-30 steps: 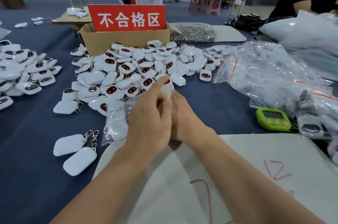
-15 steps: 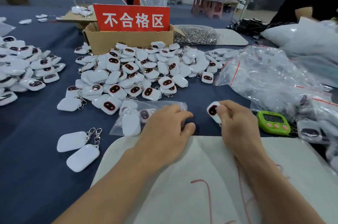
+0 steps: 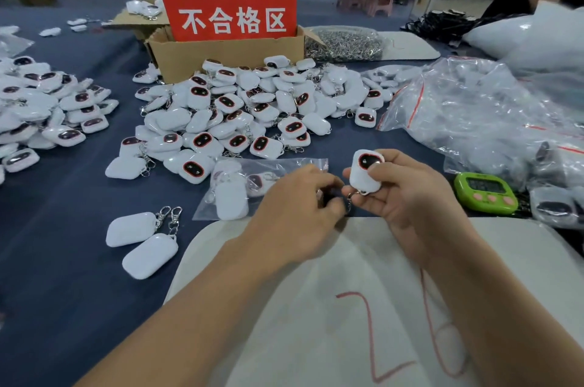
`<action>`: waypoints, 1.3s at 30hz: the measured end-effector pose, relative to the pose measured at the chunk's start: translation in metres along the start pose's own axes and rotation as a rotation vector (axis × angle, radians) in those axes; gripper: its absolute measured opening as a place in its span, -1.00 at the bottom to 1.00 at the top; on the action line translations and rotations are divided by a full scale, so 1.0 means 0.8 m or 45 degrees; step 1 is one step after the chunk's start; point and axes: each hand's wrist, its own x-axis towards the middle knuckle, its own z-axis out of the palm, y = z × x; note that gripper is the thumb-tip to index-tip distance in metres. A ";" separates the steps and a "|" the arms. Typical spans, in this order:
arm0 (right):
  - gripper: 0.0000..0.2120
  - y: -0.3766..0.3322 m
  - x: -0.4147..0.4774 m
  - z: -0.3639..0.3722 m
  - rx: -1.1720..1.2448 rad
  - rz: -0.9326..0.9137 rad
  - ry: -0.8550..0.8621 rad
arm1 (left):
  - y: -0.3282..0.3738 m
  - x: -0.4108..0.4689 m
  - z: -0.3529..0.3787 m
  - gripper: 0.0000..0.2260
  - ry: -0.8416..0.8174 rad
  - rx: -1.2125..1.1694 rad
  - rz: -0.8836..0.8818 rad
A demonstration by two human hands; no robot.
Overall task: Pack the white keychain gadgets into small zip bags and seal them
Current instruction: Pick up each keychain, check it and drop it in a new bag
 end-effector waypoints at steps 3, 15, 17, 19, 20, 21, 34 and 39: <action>-0.83 -0.001 -0.001 0.003 0.031 0.007 -0.055 | 0.005 -0.004 -0.003 -0.67 0.240 -0.278 -0.044; -0.79 0.009 -0.003 0.012 -0.201 -0.060 -0.131 | 0.002 0.005 -0.003 -0.79 0.325 -0.661 -0.208; -0.82 0.010 -0.003 0.014 -0.211 -0.063 -0.114 | 0.000 0.005 -0.001 -0.80 0.317 -0.674 -0.194; -0.84 0.009 -0.004 0.016 -0.230 -0.087 -0.101 | -0.001 0.005 -0.002 -0.80 0.314 -0.701 -0.162; -0.84 0.009 -0.005 0.017 -0.246 -0.104 -0.095 | -0.001 0.004 -0.004 -0.79 0.315 -0.717 -0.146; -0.84 0.009 -0.006 0.018 -0.263 -0.122 -0.086 | -0.001 0.004 -0.005 -0.78 0.316 -0.730 -0.135; -0.85 0.009 -0.010 0.014 -0.377 -0.248 -0.112 | -0.002 0.003 -0.005 -0.80 0.288 -0.778 -0.089; -0.83 0.008 -0.011 0.012 -0.388 -0.292 -0.081 | -0.001 0.003 -0.005 -0.80 0.269 -0.834 -0.086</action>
